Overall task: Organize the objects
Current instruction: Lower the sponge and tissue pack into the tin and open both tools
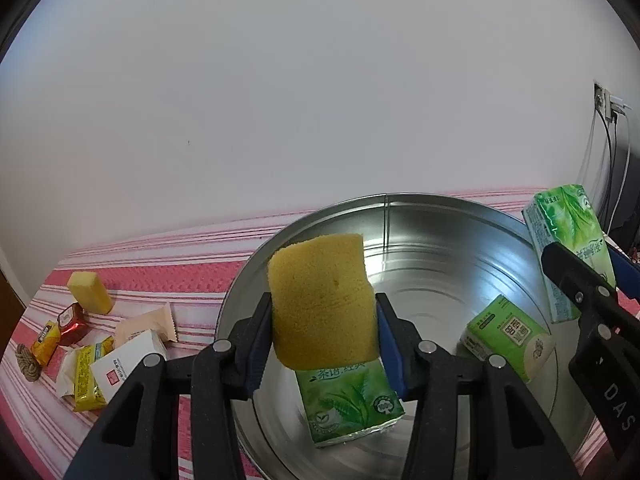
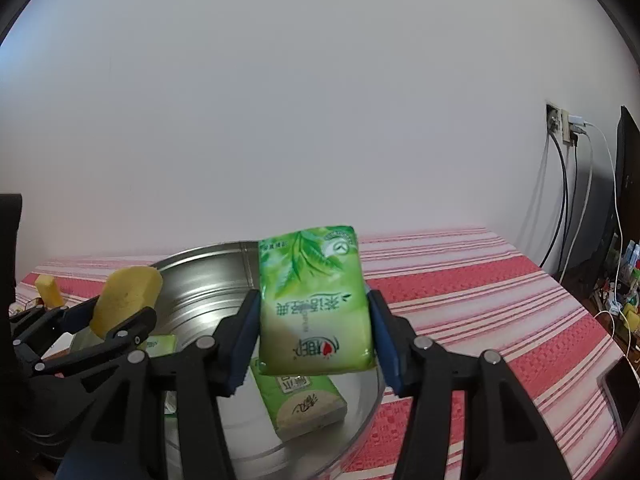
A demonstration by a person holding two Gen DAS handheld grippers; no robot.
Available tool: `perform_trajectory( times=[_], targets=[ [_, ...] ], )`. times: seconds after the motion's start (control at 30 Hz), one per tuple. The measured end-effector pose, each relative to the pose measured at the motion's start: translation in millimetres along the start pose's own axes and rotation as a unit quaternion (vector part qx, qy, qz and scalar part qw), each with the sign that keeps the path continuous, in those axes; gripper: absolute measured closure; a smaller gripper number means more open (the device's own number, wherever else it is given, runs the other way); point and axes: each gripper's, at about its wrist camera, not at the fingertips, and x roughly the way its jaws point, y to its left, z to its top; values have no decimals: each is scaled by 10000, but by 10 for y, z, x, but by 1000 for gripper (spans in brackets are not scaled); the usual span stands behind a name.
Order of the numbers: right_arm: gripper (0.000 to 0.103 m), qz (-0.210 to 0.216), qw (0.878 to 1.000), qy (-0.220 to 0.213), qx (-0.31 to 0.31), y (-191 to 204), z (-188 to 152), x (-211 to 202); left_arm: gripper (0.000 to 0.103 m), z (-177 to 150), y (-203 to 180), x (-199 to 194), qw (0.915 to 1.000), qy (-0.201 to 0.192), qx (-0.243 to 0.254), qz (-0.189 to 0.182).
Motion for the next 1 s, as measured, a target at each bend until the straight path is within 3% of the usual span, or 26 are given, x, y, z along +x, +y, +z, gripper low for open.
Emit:
perform_trajectory(
  times=[0.57,0.67,0.7,0.73,0.77,0.83,1.0],
  targets=[
    [50,-11,9999,125,-118,103,-64,9,52,-31,-3,40,10000,-42,55,12],
    [47,48,9998,192,-98,107,-65,26,45,-30,-22,4,9999,-83,71,-102],
    [43,45,9998,185,-76,109,-64,16,34,-27,-32,-17,9998,-106,99,-126],
    [30,19,9999,133,-53,105,-60,-2,28,-25,-42,-41,9998,-134,110,-112],
    [24,-7,10000,41,-23,100,-53,-33,19,-25,-41,-68,9998,-181,95,-89],
    [15,-72,9997,-227,81,67,-38,-119,17,-22,-22,-134,9994,-322,24,-118],
    [10,-120,9988,-412,216,39,-18,-181,17,-20,19,-169,9991,-410,-25,-38]
  ],
)
